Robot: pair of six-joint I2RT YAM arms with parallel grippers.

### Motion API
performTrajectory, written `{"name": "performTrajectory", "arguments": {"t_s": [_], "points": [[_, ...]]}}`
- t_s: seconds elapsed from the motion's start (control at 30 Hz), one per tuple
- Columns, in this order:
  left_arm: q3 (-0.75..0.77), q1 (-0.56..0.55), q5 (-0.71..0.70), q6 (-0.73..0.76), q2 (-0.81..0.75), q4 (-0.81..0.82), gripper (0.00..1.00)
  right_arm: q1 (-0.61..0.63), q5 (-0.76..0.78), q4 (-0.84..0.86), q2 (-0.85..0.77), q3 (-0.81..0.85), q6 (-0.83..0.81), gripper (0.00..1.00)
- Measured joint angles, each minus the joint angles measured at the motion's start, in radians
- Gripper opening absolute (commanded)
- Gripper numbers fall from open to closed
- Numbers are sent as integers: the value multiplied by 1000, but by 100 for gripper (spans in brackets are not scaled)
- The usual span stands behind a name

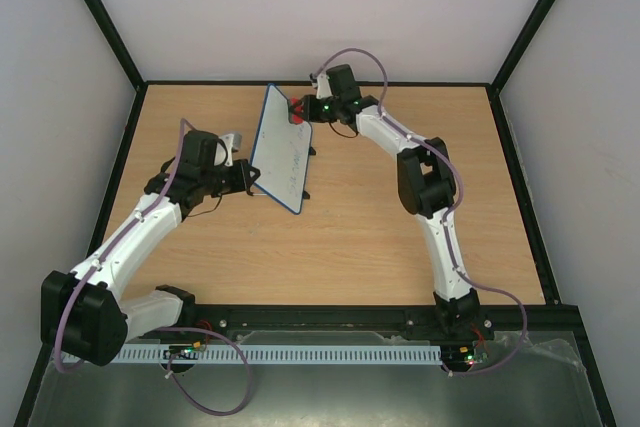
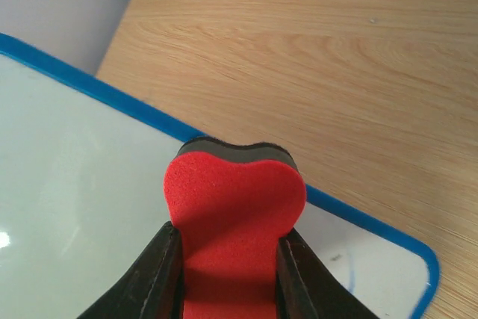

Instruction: Erase the whiteboard

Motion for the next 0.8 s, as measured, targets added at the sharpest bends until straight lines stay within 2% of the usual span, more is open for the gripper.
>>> {"name": "performTrajectory", "arguments": {"t_s": [0.17,0.3,0.53,0.8], "points": [[0,0,2,1,0,0,2,-5,0,-3,-13,-40,-19,2],[6,0,3,4,6,-1,2,15,-32,20,-117,-218,-40,2],[18,0,2,5,18,-12,2,128,-90,82,-343,-501,-45,2],[20,7,-2,13,24,-24,2,243,-126,169,-476,-647,-16,2]]}}
